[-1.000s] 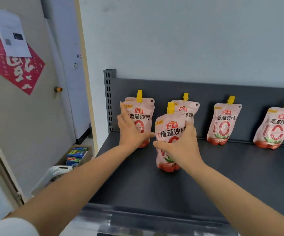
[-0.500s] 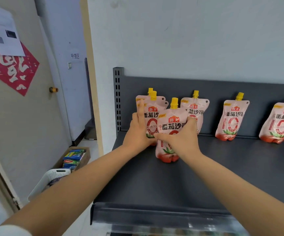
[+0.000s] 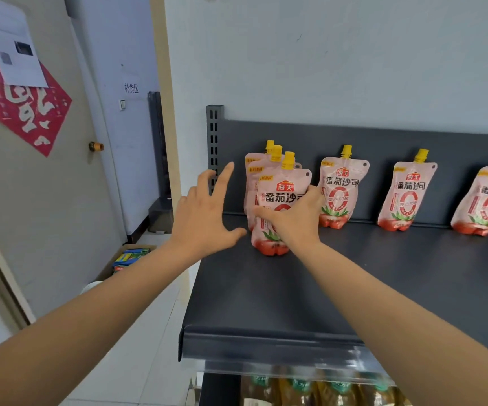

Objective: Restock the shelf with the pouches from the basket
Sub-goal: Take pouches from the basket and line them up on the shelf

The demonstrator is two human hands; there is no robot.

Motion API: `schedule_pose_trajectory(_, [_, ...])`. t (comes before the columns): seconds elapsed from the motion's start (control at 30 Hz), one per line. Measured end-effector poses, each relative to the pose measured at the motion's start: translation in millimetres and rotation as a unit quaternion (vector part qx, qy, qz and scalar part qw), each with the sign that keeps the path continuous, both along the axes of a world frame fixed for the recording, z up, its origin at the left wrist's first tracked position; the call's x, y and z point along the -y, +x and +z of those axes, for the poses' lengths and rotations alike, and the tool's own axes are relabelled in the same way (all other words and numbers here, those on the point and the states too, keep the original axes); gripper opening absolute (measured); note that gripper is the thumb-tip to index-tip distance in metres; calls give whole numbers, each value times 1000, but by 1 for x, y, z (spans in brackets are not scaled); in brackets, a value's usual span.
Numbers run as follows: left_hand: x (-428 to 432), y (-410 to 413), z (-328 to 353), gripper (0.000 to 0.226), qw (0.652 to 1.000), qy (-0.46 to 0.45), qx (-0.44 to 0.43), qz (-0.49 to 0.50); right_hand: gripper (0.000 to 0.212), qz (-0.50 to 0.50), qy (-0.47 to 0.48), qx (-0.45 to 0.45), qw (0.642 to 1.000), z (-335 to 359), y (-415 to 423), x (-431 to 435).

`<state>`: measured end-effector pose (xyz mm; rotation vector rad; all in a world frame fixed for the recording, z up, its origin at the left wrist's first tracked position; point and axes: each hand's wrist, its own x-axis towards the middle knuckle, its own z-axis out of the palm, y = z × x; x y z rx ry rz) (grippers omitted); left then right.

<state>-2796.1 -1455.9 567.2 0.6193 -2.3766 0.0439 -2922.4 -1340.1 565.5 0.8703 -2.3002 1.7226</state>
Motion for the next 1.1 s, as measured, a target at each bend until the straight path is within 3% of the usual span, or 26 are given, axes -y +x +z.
schedule_pose_trajectory(0.13, [-20, 7, 13, 113, 998, 12, -48, -35, 108, 3, 11, 12, 1000, -4, 0, -3])
schedule_pose_trajectory(0.27, [-41, 10, 20, 109, 996, 14, -51, -73, 131, 21, 20, 29, 999, -7, 2, -18])
schedule_pose_trajectory(0.37, [-62, 9, 22, 103, 994, 18, -52, -99, 116, 0, 59, -6, 998, -5, 2, -52])
schedule_pose_trajectory(0.47, [-98, 5, 25, 104, 991, 6, -40, -125, 92, -59, 81, -98, 990, 0, 2, -113])
schedule_pose_trajectory(0.57, [-143, -3, 26, 107, 988, -28, -13, -148, 81, -129, 182, -232, 947, 9, 3, -186])
schedule_pose_trajectory(0.67, [-204, -17, 25, 107, 982, -45, -3, -186, 75, -195, 215, -269, 918, 11, -2, -268])
schedule_pose_trajectory(0.83, [-330, -48, -1, 106, 967, -60, 24, -245, 67, -242, 261, -251, 900, 0, -5, -414])
schedule_pose_trajectory(1.1, [-503, -87, -98, 111, 942, -30, 154, -298, 56, -264, 330, -130, 897, -62, -13, -593])
